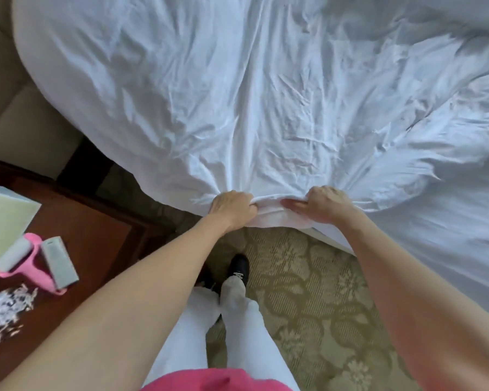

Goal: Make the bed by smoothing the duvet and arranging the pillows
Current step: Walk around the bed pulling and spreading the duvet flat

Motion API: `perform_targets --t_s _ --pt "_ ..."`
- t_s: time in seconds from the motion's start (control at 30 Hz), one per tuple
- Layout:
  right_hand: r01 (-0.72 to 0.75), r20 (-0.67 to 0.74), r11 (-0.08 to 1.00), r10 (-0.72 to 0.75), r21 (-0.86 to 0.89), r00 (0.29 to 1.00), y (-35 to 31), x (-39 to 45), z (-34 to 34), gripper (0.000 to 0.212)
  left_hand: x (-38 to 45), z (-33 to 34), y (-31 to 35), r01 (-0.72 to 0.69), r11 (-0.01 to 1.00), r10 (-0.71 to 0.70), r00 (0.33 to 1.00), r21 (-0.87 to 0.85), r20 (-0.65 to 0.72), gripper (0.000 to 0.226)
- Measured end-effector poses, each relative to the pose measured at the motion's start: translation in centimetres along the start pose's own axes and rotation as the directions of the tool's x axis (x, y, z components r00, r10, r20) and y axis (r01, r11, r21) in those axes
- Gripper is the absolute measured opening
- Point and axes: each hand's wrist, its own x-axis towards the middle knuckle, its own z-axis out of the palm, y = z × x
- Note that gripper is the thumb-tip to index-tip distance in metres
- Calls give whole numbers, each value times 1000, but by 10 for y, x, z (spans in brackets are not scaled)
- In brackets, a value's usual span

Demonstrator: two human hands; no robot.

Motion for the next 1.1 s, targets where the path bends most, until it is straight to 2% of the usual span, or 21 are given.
perform_targets --t_s 0.23,0.33,0.43,0.5,0.63,0.77,1.0,1.1 --pt "-6 57 998 9 -55 998 -24 -66 -32 81 -56 -26 18 59 998 -59 998 -1 -9 23" --pt "39 136 999 -36 -16 990 -35 -85 -23 84 -75 -34 15 100 993 -102 994 55 46 12" --pt "59 253 995 -77 79 964 -31 -107 -7 61 -89 -35 18 105 975 -142 971 193 191 29" --pt "37 233 991 -66 126 970 -18 -120 -6 49 -94 -33 25 110 978 -151 960 176 236 26" --pt "-61 139 979 34 194 990 26 -143 -18 36 -96 -28 59 99 979 -141 962 179 236 19" --pt "-129 156 965 95 228 983 86 -153 -22 35 -87 -17 112 62 983 -102 966 173 236 15" --pt "-96 141 959 60 267 988 206 -166 -43 28 -57 3 228 97 987 -123 968 126 218 15" --pt "-120 115 951 91 283 989 273 -169 -50 28 -33 19 287 48 986 -83 972 160 220 15"
